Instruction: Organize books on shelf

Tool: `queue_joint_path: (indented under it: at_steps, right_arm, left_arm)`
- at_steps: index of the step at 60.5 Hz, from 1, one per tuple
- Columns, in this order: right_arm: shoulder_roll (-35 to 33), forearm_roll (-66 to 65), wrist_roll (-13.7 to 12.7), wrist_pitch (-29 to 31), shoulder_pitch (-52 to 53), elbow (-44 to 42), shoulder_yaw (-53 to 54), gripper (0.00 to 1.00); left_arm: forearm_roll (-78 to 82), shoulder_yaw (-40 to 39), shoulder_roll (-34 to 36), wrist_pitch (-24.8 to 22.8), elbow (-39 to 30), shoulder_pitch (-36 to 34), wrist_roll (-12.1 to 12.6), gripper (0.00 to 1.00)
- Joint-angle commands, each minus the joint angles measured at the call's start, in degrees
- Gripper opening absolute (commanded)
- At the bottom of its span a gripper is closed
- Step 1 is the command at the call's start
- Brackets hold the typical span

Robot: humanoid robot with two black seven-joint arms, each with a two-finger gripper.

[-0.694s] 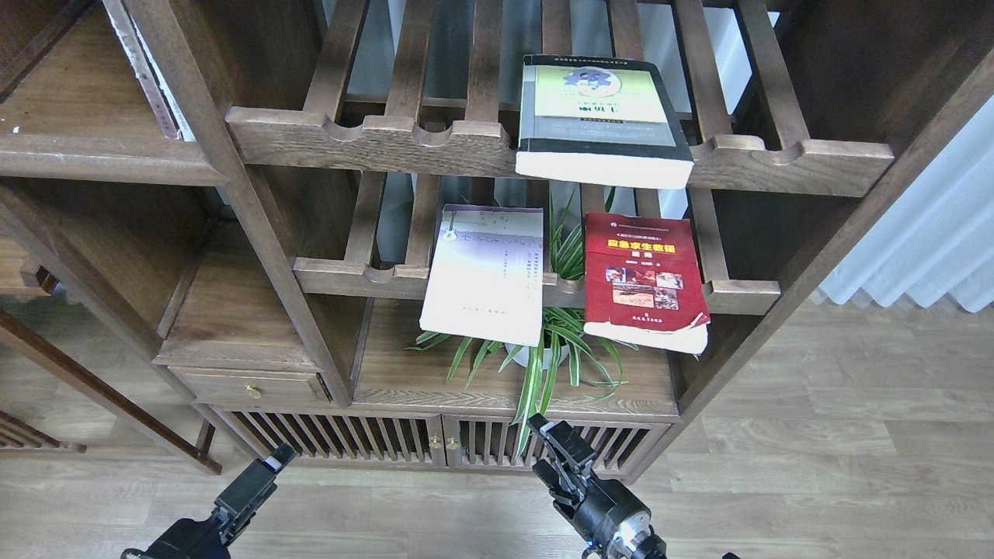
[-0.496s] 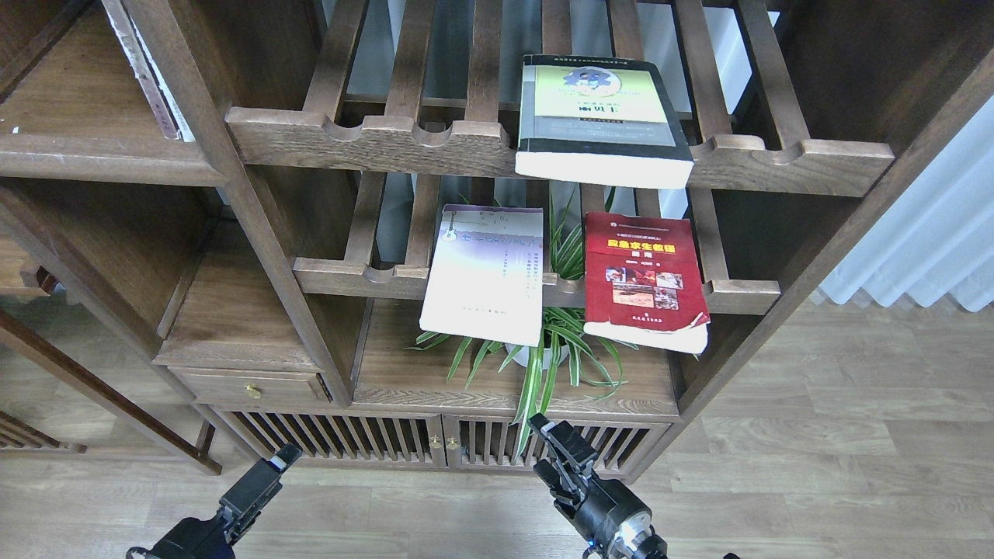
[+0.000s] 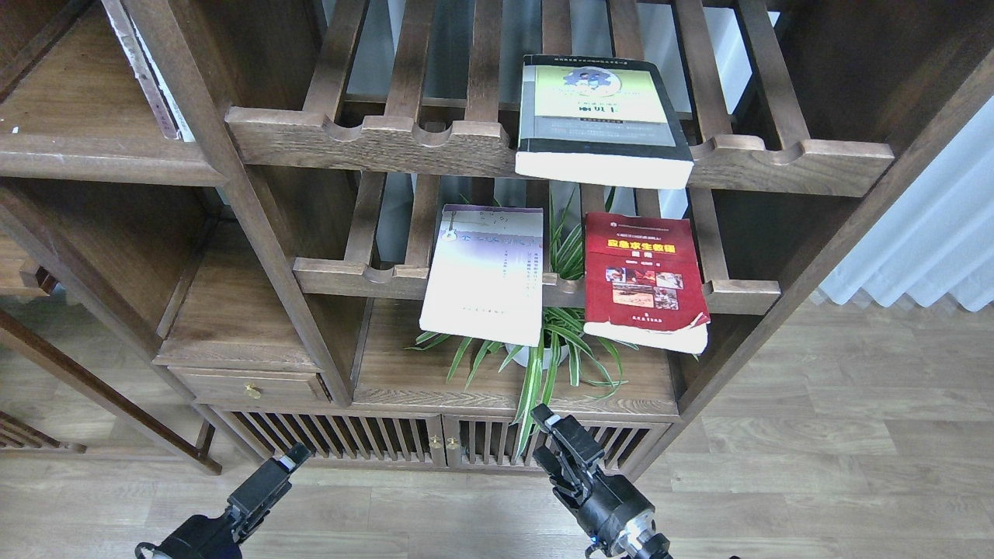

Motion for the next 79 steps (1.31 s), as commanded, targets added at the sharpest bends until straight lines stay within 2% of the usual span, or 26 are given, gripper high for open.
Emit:
queue_joint_path:
  at_steps: [1, 12, 31, 55, 70, 79]
  right_arm:
    - [-0.2, -0.1, 0.1, 1.2, -0.8, -1.9, -0.1, 1.0]
    - [-0.7, -0.2, 0.2, 1.2, -0.1, -7.2, -0.5, 1.0]
    - [-0.5, 0.2, 0.8, 1.2, -0.1, -7.7, 0.4, 1.0]
    - [-0.8, 0.7, 0.8, 1.2, -0.1, -1.9, 2.8, 1.0]
    - [-0.7, 1.0, 1.1, 1.2, -0.9, 6.3, 5.1, 1.0]
    - [-0.9, 1.1, 1.1, 1.2, -0.9, 6.5, 7.3, 1.0]
  left_arm:
    - [0.0, 0.1, 0.0, 0.0, 0.0, -0.3, -0.3, 1.0]
    - [0.0, -0.2, 0.3, 0.0, 0.1, -0.2, -0.3, 1.0]
    - [0.0, -1.6, 0.5, 0.0, 0.6, -0.3, -0.3, 1.0]
    - [0.0, -2.5, 0.6, 0.0, 0.9, -0.2, -0.3, 1.0]
    - [0.1, -2.5, 0.7, 0.0, 0.9, -0.2, -0.3, 1.0]
    - [0.0, -2.5, 0.7, 0.0, 1.3, -0.2, -0.4, 1.0]
